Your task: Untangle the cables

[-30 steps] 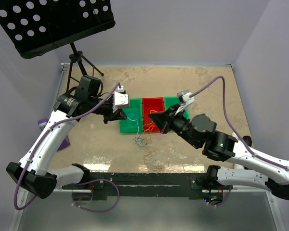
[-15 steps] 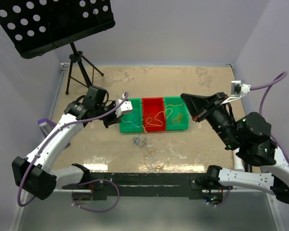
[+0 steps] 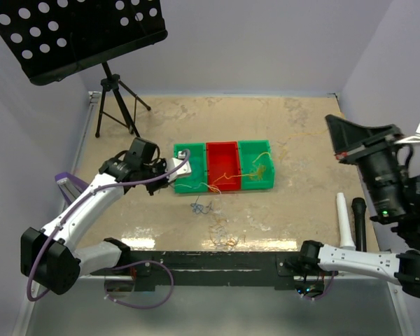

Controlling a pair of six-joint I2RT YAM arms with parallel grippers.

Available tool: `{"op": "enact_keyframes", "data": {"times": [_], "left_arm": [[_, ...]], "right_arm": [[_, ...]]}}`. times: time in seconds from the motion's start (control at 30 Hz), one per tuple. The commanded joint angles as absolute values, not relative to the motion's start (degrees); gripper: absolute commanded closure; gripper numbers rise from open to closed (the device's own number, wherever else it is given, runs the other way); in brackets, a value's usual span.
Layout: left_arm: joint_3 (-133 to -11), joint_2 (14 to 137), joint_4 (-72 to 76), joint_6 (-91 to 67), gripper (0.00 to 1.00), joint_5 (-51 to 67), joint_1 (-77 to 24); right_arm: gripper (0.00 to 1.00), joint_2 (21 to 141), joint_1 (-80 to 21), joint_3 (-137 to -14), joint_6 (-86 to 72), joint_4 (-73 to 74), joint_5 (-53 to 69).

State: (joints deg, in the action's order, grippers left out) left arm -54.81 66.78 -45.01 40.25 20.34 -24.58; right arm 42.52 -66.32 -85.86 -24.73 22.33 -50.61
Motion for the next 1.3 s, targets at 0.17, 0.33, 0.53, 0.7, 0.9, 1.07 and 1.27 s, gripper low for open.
{"op": "enact_keyframes", "data": {"times": [0.17,0.33,0.53,0.7,0.9,1.07,1.27], "left_arm": [[-50.7,65.1,-42.0,43.9,1.0,14.9,-25.0],[-50.1,65.0,-41.9,44.2,1.0,14.6,-25.0],[-45.6,64.8,-39.6,46.9,1.0,7.7,-24.9],[-39.6,64.0,-36.5,49.3,1.0,3.3,-24.9],[-35.8,63.7,-35.0,51.2,1.0,0.4,-24.8],[-36.8,64.1,-35.5,50.8,1.0,0.8,-24.8],[-30.5,63.5,-30.8,56.4,1.0,-4.7,-20.4]], "right_arm": [[1.0,39.7,-66.4,-93.3,-20.2,24.3,-60.1],[1.0,40.2,-66.4,-94.2,-19.6,24.3,-60.1],[1.0,40.8,-66.4,-102.4,-13.5,22.2,-62.0],[1.0,43.7,-66.4,-108.5,-9.8,24.5,-67.2],[1.0,42.9,-66.4,-111.3,-0.5,18.1,-72.7],[1.0,43.5,-66.5,-109.6,1.1,16.4,-71.6],[1.0,43.5,-66.4,-114.1,7.3,11.8,-77.3]]}}
